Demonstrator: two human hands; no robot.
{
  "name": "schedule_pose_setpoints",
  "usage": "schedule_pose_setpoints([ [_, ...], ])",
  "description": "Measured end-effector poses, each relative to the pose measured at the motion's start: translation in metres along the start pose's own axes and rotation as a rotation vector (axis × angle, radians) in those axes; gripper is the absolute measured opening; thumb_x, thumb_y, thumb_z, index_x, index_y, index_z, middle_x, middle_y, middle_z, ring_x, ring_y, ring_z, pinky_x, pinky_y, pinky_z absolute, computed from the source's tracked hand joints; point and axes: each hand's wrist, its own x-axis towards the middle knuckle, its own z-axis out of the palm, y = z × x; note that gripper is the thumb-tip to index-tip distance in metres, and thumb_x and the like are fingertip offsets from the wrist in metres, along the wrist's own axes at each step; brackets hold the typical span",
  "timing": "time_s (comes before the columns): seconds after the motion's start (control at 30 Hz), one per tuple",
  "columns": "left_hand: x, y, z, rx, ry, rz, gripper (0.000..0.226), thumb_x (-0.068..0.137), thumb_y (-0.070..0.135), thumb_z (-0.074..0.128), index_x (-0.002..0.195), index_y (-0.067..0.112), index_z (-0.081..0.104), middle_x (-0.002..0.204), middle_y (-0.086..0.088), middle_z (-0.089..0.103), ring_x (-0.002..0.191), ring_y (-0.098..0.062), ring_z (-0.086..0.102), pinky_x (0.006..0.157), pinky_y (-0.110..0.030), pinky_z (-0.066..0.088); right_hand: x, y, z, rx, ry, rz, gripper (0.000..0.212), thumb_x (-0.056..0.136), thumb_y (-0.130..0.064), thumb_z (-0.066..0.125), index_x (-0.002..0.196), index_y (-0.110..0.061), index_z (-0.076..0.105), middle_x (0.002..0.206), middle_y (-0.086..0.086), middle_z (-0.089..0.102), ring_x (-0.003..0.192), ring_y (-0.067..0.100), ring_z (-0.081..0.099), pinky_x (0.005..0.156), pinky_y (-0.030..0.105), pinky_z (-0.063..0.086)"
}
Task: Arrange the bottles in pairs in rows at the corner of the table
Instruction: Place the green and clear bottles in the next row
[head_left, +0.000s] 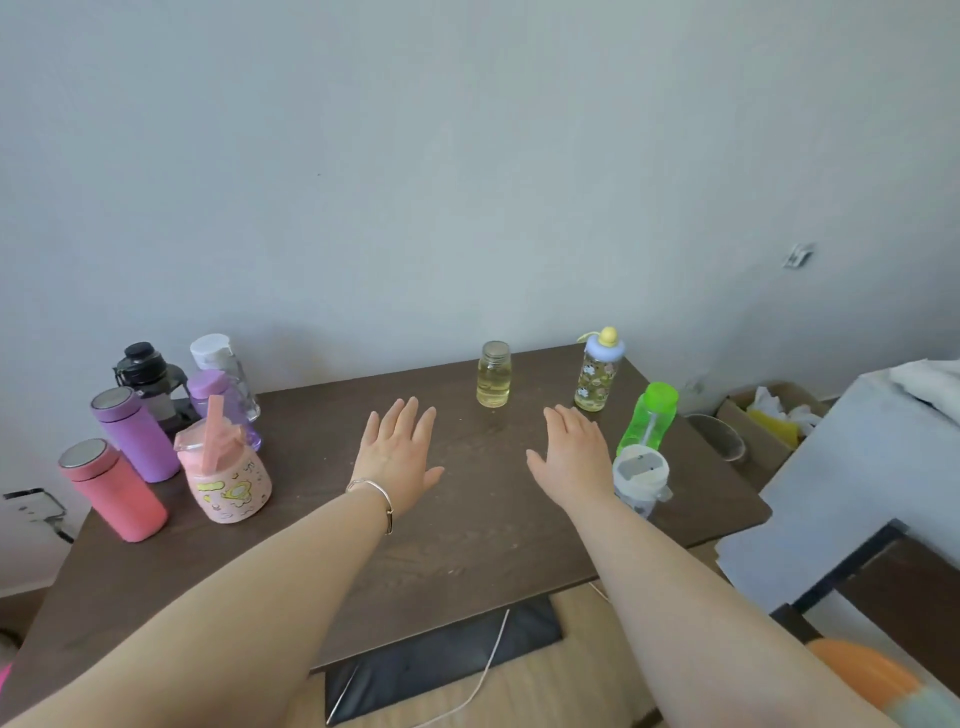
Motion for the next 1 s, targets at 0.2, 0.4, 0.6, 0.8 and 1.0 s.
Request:
schedule_pose_setpoints([
  [0.2,0.028,0.067,-0.008,-0.042,-0.006,0.085,0.081,0.094,0.056,0.044,0.154,0.018,0.005,0.162,-0.008,0.006,0.15,-0.026,0.002,0.12,-0.048,0.008,-0.015,0.079,-0.008,0.037,0.025,0.15,0.073,0.106,-0.044,0.065,0.165,-0.01,0.039,0.173,0.01,0.043,0.163,0.031,0.037,0.136,0.047,0.031],
  [0.4,0.078,0.115,-0.02,-0.142,0.014,0.144,0.08,0.092,0.056,0.047,0.153,0.019,0.011,0.162,-0.008,0.011,0.149,-0.027,0.006,0.12,-0.047,0.008,-0.029,0.138,-0.01,0.086,0.035,0.295,0.068,0.104,-0.049,0.067,0.159,-0.015,0.046,0.166,0.006,0.051,0.156,0.026,0.045,0.133,0.047,0.037],
  [0.6,0.127,0.162,-0.018,-0.218,0.036,0.245,0.081,0.092,0.055,0.048,0.154,0.018,0.01,0.162,-0.009,0.011,0.149,-0.027,0.008,0.12,-0.045,0.01,-0.022,0.175,-0.01,0.115,0.001,0.38,0.083,0.106,-0.059,0.062,0.17,-0.017,0.031,0.18,0.004,0.031,0.169,0.026,0.025,0.14,0.047,0.022],
  [0.8,0.183,0.206,0.006,-0.335,-0.018,0.335,0.08,0.091,0.054,0.051,0.153,0.018,0.015,0.161,-0.009,0.015,0.148,-0.028,0.013,0.12,-0.044,0.013,-0.001,0.19,0.007,0.199,-0.068,0.418,0.087,0.104,-0.063,0.064,0.171,-0.02,0.028,0.181,0.001,0.028,0.17,0.022,0.024,0.139,0.044,0.022],
  [1.0,0.238,0.242,0.035,-0.54,-0.119,0.405,0.082,0.088,0.054,0.058,0.151,0.014,0.023,0.155,-0.009,0.028,0.138,-0.031,0.032,0.112,-0.044,0.031,0.012,0.18,0.023,0.312,-0.14,0.413,0.084,0.1,-0.053,0.075,0.165,-0.015,0.037,0.17,0.001,0.043,0.158,0.021,0.04,0.13,0.031,0.03],
])
